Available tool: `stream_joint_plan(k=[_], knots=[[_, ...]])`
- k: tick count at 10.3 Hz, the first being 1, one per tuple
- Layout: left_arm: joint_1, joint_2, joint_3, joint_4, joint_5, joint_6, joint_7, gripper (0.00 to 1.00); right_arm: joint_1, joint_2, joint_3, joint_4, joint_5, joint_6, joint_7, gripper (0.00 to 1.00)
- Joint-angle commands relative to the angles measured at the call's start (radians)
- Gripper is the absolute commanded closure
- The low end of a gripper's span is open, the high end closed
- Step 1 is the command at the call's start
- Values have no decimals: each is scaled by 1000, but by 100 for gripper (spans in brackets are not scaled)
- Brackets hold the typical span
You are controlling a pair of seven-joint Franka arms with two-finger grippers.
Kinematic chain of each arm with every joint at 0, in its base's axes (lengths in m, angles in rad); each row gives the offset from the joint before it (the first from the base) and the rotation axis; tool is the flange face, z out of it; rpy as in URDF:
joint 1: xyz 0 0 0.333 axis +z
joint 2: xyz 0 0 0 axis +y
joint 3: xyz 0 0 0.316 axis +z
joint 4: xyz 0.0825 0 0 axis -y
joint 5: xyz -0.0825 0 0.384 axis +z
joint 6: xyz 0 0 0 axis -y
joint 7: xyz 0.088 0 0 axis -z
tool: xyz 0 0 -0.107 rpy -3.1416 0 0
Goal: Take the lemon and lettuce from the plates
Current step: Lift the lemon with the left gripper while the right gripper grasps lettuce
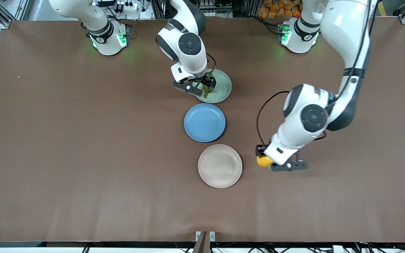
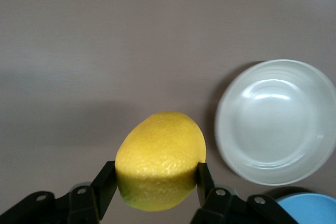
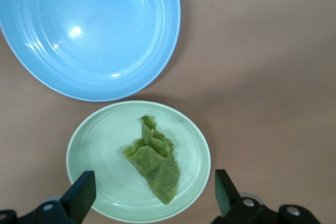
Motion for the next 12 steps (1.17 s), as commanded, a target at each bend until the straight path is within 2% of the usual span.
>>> stream_joint_plan(k=[1, 4, 7, 9, 10, 11, 12], knots=[[66, -26, -4, -44, 32, -63, 41, 93, 48, 43, -11, -17, 8, 73, 66, 0], [138, 0, -7, -44, 77, -124, 139, 93, 86, 97, -13, -31, 2, 130, 90, 0], [153, 53, -7, -34, 78, -123, 162, 91, 120, 152, -13, -29, 0, 215, 184, 0], [149, 77, -7, -32, 78, -117, 162, 71, 136, 176, -13, -29, 0, 230, 197, 0], [149, 80, -7, -33, 78, -117, 162, 28, 137, 188, -13, -29, -2, 244, 197, 0], [146, 79, -6, -35, 95, -117, 168, 0, 145, 200, -13, -29, -2, 264, 205, 0], [144, 77, -7, -38, 120, -124, 174, 0, 151, 211, -15, -29, -2, 276, 217, 0]])
